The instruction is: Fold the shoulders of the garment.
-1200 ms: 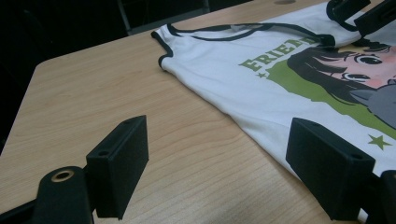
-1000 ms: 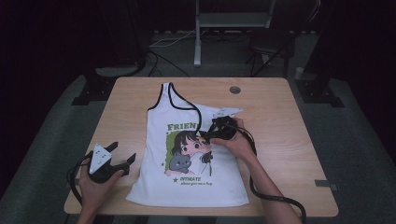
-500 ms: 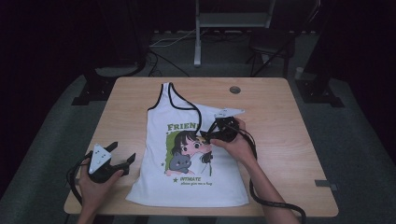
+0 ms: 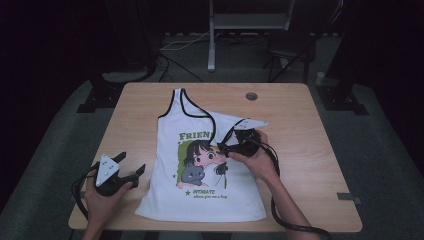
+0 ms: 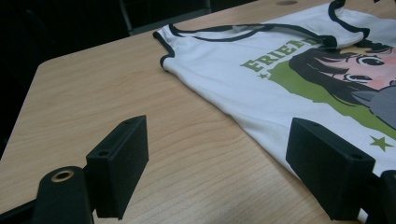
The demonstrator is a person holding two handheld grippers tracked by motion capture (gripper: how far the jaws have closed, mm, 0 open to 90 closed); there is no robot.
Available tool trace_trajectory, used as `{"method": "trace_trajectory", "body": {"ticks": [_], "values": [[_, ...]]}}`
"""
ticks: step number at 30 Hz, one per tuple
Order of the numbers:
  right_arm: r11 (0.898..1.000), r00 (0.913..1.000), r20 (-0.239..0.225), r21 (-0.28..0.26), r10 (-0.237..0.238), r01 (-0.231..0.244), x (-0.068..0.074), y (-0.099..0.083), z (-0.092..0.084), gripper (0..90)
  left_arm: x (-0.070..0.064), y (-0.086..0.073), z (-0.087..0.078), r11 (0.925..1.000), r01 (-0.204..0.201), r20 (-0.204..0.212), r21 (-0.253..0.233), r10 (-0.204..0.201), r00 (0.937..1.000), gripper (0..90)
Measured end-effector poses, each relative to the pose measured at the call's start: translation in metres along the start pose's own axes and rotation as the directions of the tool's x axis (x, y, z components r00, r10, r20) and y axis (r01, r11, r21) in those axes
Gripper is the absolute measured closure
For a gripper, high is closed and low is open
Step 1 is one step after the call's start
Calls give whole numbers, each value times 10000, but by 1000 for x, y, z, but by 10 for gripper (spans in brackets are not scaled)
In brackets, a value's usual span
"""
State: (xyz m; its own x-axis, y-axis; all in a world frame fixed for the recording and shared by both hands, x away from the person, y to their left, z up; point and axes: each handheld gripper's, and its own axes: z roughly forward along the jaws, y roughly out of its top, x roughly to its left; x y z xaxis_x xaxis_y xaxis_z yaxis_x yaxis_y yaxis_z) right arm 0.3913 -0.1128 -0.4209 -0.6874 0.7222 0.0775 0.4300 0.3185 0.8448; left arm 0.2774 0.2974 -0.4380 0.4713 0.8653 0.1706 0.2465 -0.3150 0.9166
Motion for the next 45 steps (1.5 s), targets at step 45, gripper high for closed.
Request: {"method": "trace_trajectory", "body": {"ticks": [45], "values": [[9973, 9986, 494, -719, 176, -141, 5, -20, -65, 135, -1, 0, 0, 10000, -29, -16, 3, 29, 10000, 210]]}}
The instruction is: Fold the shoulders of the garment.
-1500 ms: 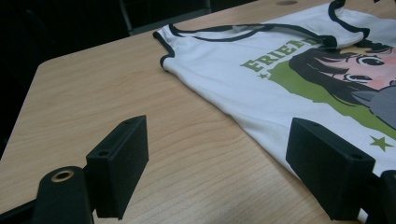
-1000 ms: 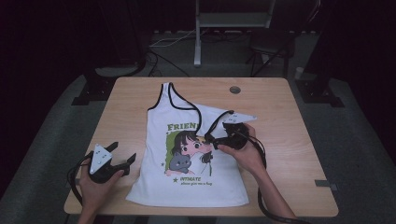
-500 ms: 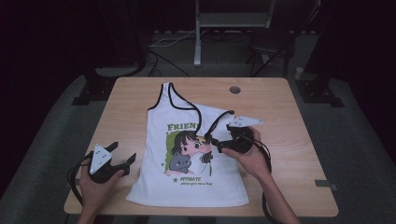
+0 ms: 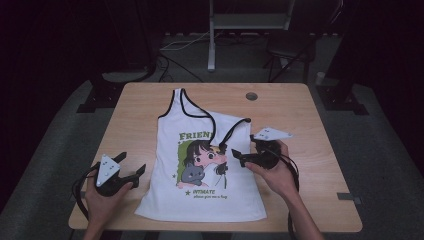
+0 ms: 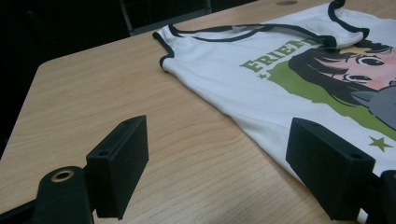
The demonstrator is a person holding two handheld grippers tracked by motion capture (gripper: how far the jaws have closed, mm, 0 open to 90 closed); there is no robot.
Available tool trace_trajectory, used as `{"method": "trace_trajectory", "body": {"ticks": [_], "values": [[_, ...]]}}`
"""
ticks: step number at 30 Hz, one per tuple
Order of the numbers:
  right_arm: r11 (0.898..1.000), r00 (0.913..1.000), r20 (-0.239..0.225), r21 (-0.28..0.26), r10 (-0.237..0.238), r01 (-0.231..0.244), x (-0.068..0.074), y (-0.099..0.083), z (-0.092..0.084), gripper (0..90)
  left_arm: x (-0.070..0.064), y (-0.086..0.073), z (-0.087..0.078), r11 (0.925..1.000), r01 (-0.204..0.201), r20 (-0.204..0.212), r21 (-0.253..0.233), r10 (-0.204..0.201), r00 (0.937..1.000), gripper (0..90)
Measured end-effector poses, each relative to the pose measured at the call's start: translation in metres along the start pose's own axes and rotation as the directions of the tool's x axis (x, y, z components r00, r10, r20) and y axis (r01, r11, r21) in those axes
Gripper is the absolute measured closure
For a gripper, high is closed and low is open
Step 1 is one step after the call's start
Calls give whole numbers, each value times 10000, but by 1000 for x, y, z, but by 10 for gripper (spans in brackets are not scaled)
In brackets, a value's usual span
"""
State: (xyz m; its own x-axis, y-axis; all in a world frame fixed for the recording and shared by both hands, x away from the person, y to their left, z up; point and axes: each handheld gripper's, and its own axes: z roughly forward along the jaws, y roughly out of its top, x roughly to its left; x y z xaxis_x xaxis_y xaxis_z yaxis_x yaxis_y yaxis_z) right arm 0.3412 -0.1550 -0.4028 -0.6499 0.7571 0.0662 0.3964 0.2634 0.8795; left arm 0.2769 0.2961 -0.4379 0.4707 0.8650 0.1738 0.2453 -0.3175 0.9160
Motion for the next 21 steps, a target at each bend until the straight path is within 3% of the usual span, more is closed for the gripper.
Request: {"method": "trace_trajectory", "body": {"ticks": [14, 21], "values": [[9993, 9986, 485, -319, 224, -208, -9, -14, -27, 135, 0, 0, 0, 10000, 2, -13, 0, -2, 10000, 210], [9973, 9945, 927, -598, 492, -438, -16, -27, -50, 134, 0, 0, 0, 10000, 5, -2, -4, -5, 10000, 210]]}}
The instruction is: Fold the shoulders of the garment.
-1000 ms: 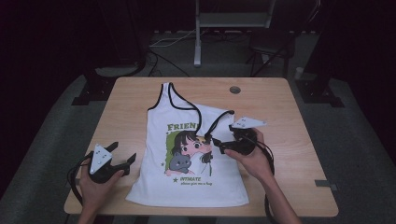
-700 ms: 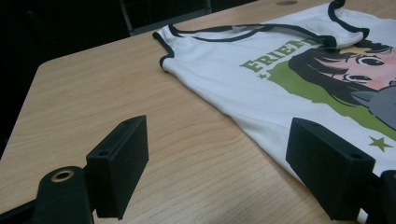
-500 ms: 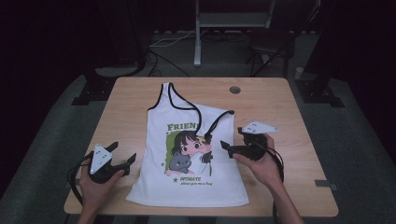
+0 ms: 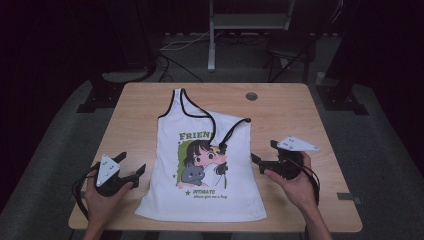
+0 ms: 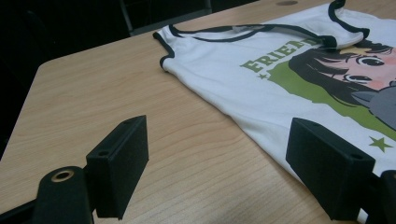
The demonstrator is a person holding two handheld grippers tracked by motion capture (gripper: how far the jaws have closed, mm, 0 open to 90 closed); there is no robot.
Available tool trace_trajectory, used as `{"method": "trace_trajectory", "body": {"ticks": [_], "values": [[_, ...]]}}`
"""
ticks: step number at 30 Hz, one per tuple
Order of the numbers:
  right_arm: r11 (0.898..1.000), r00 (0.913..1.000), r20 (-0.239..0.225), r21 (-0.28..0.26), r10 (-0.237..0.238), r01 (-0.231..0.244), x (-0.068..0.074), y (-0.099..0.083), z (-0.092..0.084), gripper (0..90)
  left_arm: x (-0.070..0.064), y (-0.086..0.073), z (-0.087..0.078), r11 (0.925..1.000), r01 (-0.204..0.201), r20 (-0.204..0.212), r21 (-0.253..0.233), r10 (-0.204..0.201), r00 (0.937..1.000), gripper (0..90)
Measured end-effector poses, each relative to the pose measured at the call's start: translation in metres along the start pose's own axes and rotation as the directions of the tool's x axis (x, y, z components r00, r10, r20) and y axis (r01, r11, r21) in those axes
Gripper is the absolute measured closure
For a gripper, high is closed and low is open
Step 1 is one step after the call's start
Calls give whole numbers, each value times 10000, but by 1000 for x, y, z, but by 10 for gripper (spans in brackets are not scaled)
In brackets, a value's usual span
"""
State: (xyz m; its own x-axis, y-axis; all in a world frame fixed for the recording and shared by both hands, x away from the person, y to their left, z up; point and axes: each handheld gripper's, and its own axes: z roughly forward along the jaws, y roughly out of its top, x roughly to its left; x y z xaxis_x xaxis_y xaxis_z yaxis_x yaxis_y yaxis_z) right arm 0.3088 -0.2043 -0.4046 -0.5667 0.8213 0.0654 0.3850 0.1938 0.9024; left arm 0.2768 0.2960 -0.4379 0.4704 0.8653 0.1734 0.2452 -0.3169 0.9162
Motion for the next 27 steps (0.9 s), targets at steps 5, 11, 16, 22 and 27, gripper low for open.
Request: {"method": "trace_trajectory", "body": {"ticks": [5, 11, 16, 22, 27], "values": [[9998, 9996, 228, -123, 176, -173, -6, -7, -13, 134, 0, 0, 0, 10000, -21, -14, 1, 21, 10000, 210], [9988, 9980, 484, -296, 414, -400, -12, -16, -27, 134, -1, 0, 0, 10000, -16, 12, 2, 16, 10000, 209], [9980, 9967, 607, -374, 535, -513, -15, -23, -33, 134, -1, 0, 0, 10000, -33, -3, 7, 33, 10000, 210], [9962, 9947, 719, -521, 734, -697, -18, -33, -39, 134, -2, 0, 0, 10000, -32, -17, 10, 32, 10000, 210], [9950, 9931, 808, -605, 845, -798, -20, -39, -43, 134, -2, 0, 1, 10000, 7, -23, 1, -7, 10000, 210]]}}
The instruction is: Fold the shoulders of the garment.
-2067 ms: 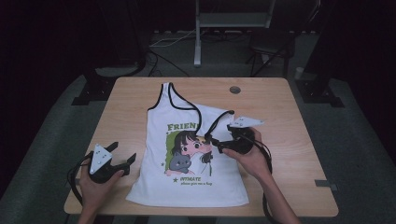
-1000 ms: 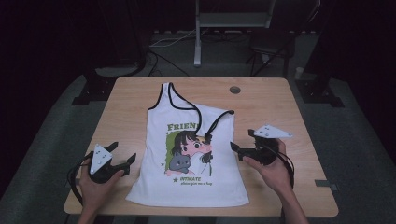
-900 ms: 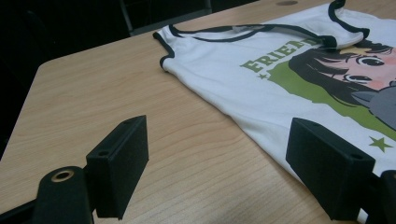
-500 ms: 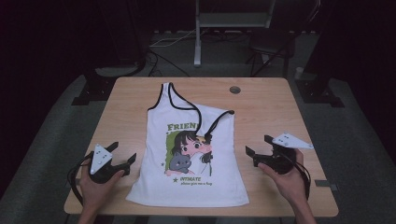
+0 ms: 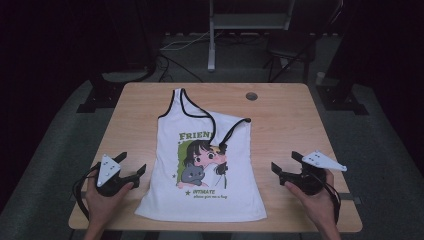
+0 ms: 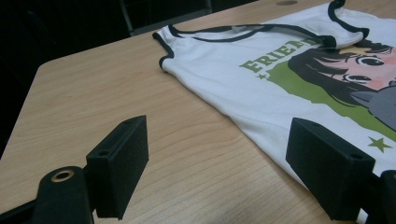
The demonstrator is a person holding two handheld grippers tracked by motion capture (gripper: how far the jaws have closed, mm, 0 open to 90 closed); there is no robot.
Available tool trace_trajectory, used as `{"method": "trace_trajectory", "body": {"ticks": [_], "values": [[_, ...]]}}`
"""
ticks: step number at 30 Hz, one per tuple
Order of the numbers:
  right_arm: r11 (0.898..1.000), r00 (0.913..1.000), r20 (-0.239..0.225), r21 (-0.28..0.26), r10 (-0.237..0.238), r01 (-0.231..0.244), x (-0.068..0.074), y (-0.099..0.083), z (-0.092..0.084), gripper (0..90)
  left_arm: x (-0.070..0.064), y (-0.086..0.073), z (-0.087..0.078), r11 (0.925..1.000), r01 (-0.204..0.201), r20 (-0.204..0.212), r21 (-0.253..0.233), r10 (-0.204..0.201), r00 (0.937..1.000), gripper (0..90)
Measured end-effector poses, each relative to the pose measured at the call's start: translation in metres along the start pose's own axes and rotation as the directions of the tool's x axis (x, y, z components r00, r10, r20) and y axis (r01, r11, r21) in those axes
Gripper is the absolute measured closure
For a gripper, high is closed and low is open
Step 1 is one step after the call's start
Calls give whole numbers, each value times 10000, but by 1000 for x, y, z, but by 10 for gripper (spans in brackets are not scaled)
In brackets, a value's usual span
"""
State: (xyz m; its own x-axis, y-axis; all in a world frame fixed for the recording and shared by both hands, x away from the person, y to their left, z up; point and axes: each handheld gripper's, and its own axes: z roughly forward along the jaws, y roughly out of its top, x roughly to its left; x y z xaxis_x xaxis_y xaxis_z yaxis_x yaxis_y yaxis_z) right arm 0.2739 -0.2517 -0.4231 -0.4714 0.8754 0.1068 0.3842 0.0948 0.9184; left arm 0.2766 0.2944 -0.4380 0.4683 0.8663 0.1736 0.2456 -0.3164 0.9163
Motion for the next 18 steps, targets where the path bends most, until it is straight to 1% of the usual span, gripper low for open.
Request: {"method": "trace_trajectory", "body": {"ticks": [11, 18], "values": [[9994, 9994, 267, -279, 212, -204, -7, -12, -11, 134, 0, 0, 0, 10000, -18, -6, 0, 18, 10000, 210], [9990, 9993, 310, -408, 187, -175, -8, -18, -14, 134, 0, 0, 0, 10000, 6, -43, 6, -6, 10000, 210]]}}
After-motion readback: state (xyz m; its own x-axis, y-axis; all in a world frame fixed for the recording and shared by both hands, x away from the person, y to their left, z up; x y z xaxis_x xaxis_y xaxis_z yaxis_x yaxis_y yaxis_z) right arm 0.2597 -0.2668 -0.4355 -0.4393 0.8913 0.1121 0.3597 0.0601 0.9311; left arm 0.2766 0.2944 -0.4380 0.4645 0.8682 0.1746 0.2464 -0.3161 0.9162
